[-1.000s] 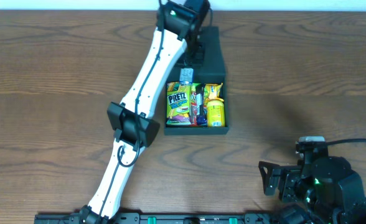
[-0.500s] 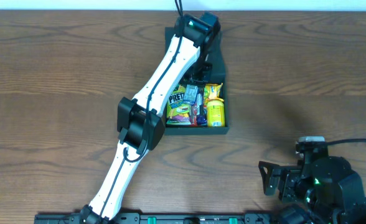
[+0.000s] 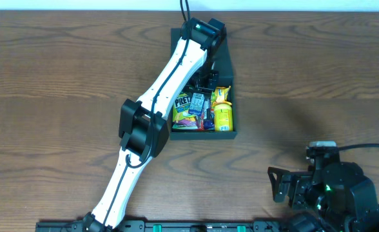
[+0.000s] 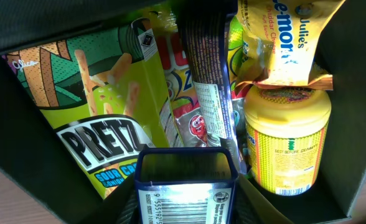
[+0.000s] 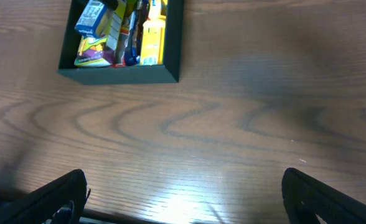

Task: Pack container
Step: 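Carry the tin right and lower it into the box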

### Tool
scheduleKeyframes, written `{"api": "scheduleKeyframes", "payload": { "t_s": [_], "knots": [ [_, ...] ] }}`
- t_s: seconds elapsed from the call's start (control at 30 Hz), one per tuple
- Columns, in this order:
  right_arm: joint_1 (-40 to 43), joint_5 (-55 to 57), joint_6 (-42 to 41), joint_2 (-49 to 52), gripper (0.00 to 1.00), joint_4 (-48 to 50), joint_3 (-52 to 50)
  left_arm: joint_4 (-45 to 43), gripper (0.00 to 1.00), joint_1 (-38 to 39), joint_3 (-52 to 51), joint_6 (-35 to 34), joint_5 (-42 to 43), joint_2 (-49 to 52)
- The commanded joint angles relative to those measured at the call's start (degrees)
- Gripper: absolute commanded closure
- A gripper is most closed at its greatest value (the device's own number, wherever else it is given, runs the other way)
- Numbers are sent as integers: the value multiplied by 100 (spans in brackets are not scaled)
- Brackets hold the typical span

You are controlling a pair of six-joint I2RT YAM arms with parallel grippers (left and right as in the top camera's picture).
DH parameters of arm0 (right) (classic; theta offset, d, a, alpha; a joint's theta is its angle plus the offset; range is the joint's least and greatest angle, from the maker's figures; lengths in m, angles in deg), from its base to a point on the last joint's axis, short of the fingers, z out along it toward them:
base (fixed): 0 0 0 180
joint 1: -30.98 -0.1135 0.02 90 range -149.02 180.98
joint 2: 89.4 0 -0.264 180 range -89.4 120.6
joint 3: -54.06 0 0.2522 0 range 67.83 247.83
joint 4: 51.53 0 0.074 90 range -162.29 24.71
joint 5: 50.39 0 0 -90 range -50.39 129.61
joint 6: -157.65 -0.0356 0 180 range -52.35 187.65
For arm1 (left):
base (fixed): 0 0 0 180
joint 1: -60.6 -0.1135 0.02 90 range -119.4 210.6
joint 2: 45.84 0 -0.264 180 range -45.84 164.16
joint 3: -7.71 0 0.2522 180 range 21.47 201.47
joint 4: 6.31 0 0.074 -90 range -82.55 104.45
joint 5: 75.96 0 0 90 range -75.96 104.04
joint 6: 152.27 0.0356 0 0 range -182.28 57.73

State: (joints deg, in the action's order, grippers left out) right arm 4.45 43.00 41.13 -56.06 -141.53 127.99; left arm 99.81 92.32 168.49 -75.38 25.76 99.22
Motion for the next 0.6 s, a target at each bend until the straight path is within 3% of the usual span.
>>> {"api": "scheduleKeyframes", "payload": {
  "t_s": [0.0, 0.17, 0.57],
  "knots": [
    [26, 20, 66, -7, 1, -7, 55, 426, 94, 2, -2, -90, 57, -247],
    [26, 20, 66, -7, 1, -7, 52, 402, 94, 2, -2, -503, 24, -247],
    [26, 20, 66, -7, 1, -7, 52, 208, 94, 105, -2, -629, 356, -247]
  ]
}}
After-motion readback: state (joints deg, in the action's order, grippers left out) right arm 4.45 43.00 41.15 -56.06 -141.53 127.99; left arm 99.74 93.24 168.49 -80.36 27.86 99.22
